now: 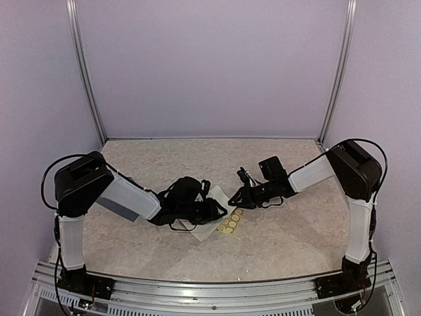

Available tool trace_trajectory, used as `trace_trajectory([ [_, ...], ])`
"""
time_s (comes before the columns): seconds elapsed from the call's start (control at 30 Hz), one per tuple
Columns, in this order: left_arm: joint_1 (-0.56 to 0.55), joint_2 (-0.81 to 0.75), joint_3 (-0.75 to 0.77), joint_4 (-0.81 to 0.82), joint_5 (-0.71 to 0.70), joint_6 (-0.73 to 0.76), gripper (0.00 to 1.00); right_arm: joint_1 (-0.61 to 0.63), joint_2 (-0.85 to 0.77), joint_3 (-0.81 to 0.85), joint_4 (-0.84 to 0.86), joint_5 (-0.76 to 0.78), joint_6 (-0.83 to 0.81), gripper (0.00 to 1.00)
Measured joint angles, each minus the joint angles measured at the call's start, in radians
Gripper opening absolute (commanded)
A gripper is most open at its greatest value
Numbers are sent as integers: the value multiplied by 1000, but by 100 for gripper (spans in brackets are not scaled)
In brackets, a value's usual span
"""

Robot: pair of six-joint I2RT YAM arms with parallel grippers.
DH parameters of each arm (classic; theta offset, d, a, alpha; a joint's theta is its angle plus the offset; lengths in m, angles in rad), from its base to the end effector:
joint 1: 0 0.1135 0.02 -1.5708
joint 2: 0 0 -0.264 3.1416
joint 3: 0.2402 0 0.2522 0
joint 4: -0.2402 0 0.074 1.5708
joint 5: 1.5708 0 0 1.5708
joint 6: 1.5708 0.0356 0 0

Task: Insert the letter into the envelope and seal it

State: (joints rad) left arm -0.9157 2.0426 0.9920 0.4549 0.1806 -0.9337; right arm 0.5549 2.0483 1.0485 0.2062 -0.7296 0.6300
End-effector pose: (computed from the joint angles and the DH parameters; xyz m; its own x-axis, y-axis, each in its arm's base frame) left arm 0.2411 -0.3243 0.1048 -0.9032 -0.1223 -0.4114 0.2432 0.6440 -0.7253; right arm 0.3230 0.2281 0.1026 -0.9551 -0.0753 -0.2867 -0.2814 0.5342 0.7971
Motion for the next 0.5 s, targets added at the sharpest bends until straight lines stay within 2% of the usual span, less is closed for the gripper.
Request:
trace_trajectory([
  [0.3,0,1,0,6,3,-5,39,5,4,-1,-23,13,3,0],
  [0.37,0,1,0,9,4,-4,43,6,3,-4,-24,20,3,0],
  [0.5,0,-9,-6,17,10,12,57,6,-8,-12,-26,34,3,0],
])
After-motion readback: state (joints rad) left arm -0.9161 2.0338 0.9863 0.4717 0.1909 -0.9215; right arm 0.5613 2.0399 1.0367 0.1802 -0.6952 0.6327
